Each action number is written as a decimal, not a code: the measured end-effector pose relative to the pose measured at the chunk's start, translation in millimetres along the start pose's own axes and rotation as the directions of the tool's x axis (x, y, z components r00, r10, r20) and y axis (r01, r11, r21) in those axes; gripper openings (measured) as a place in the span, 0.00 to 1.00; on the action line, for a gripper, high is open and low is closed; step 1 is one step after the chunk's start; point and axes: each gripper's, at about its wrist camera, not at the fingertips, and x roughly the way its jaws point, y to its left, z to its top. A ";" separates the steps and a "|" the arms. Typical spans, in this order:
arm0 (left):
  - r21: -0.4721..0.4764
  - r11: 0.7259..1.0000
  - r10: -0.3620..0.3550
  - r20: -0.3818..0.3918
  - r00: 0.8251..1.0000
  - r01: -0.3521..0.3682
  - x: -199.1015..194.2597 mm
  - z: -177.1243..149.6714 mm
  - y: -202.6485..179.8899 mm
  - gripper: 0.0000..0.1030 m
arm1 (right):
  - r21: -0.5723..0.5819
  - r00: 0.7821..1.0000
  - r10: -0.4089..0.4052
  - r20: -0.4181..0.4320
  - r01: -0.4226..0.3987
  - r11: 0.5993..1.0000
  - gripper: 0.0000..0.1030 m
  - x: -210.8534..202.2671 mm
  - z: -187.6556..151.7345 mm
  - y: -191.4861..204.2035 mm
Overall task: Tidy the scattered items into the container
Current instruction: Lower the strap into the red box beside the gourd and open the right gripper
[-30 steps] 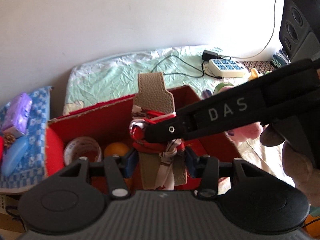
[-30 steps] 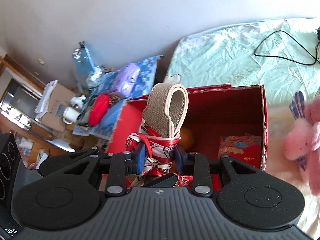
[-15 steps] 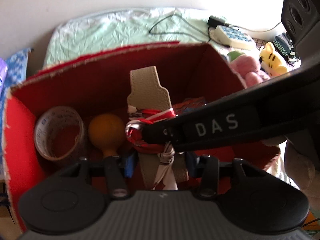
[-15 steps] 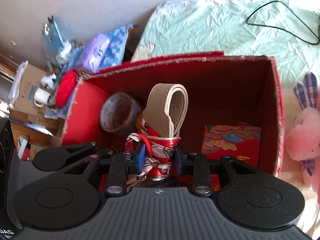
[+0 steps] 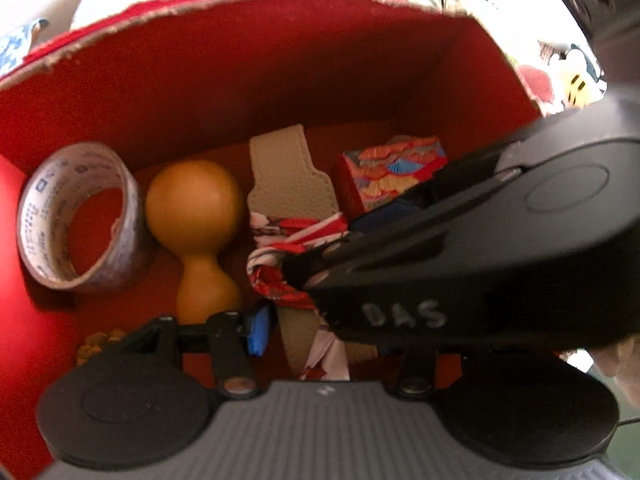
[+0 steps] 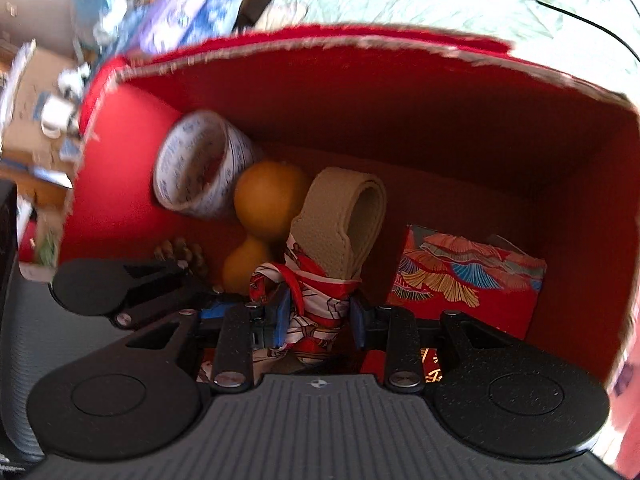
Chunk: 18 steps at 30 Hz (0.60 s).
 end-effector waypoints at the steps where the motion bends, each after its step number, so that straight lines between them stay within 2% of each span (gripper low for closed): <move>1: 0.002 1.000 -0.002 -0.006 1.000 0.002 0.7 -0.1 -0.4 0.47 | -0.007 1.000 -0.005 -0.009 0.005 1.000 0.32 1.8 1.5 0.6; 4: -0.004 1.000 -0.013 -0.007 1.000 0.013 1.5 -1.0 -0.1 0.48 | -0.026 0.999 -0.038 -0.025 0.038 0.999 0.32 7.6 3.8 1.6; 7: -0.008 1.000 -0.019 0.002 1.000 0.019 1.3 -2.5 -0.5 0.62 | -0.035 0.998 -0.050 -0.034 0.049 0.998 0.32 10.9 3.4 1.9; 16: -0.027 0.999 -0.033 -0.004 0.999 0.033 7.1 -8.9 -1.0 0.62 | -0.012 0.998 -0.053 -0.015 0.053 0.999 0.35 -1.5 0.7 -2.4; 18: -0.027 0.999 -0.035 -0.001 0.999 0.035 6.9 -10.4 -2.0 0.61 | -0.004 0.999 -0.048 0.018 0.048 0.999 0.41 -10.6 0.2 -3.5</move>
